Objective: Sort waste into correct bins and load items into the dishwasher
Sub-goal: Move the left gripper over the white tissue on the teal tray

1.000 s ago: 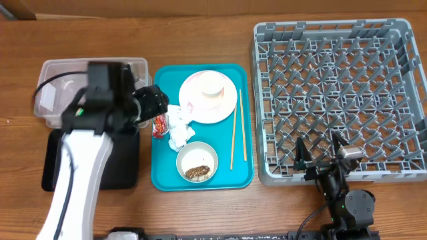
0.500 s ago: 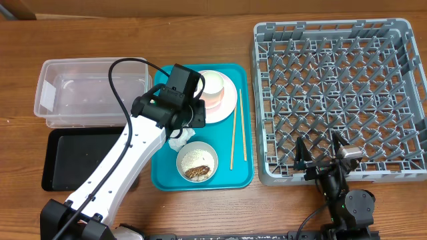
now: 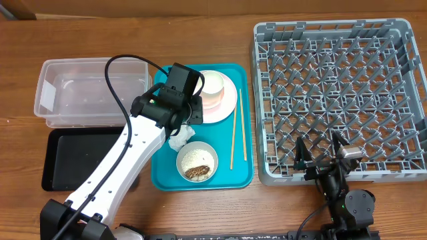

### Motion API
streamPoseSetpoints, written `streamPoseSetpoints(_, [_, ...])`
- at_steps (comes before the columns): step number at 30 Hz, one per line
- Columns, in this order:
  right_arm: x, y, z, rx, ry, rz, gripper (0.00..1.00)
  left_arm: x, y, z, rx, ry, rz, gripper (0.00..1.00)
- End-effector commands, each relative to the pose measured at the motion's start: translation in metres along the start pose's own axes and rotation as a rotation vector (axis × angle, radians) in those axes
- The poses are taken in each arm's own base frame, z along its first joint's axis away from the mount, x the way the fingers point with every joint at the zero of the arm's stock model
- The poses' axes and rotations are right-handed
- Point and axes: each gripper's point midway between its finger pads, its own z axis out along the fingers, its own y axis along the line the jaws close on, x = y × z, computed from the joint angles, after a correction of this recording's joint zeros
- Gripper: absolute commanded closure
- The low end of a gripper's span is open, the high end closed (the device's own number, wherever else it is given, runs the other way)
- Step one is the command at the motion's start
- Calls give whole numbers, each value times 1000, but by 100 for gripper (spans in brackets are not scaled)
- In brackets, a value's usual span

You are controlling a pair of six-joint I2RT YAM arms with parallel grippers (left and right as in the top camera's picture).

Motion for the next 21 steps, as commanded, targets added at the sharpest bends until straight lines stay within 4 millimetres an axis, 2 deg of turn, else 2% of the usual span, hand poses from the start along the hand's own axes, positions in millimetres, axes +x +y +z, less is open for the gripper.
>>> streamPoseSetpoints(1, [2,0,0,-2,-3,-7,0,-19,20,-9,-111,-89,-7,50])
streamPoseSetpoints(4, [2,0,0,-2,-3,-7,0,-23,26,-10,-147,-108,-8,50])
streamPoseSetpoints(9, [2,0,0,-2,-3,-7,0,-16,28,-5,-154,-91,-12,51])
streamPoseSetpoints(16, [2,0,0,-2,-3,-7,0,11,36,12,-170,-27,-64,44])
streamPoseSetpoints(21, [2,0,0,-2,-3,-7,0,28,29,20,-114,36,-61,39])
